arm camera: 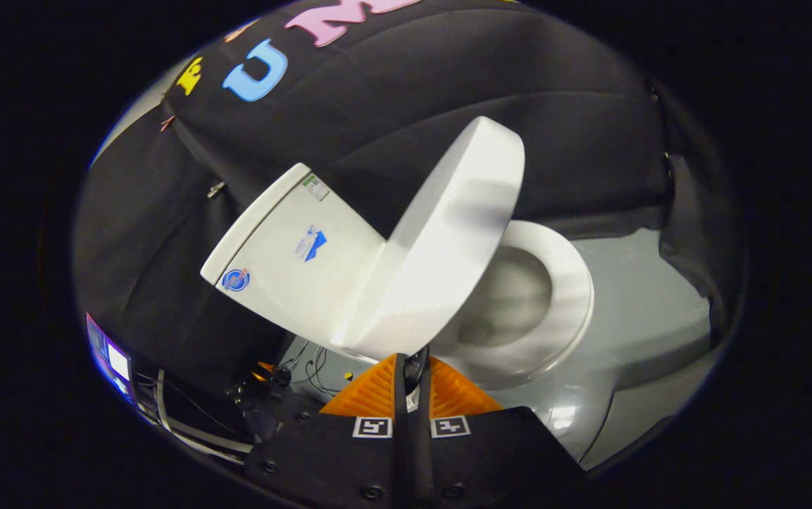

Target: Open the toilet lid.

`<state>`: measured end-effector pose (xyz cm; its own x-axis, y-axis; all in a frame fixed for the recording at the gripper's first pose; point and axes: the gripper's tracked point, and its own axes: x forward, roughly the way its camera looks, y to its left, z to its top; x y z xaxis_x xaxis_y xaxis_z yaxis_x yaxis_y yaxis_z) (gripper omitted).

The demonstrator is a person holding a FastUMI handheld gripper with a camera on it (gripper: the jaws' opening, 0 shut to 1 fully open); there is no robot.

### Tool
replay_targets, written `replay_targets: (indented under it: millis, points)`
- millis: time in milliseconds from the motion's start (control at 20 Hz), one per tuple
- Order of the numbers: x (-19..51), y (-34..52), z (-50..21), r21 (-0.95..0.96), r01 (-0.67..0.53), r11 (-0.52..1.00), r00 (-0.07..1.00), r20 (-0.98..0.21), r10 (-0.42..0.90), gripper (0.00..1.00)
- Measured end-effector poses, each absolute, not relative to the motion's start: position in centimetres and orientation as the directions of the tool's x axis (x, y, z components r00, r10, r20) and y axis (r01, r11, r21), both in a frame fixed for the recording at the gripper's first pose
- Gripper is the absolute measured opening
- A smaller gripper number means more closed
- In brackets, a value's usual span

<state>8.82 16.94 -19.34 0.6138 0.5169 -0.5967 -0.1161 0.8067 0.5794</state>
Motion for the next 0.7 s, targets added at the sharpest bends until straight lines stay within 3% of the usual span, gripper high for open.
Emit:
replay_targets:
  millis: [400,700]
  points:
    - [10.3,19.2,-16.0,0.464,-0.228,0.856,0.649,-0.583,0.489,0.05]
    - [11.6,25.1,-9.7,0.330,-0.400,0.855,0.694,-0.501,0.517,0.05]
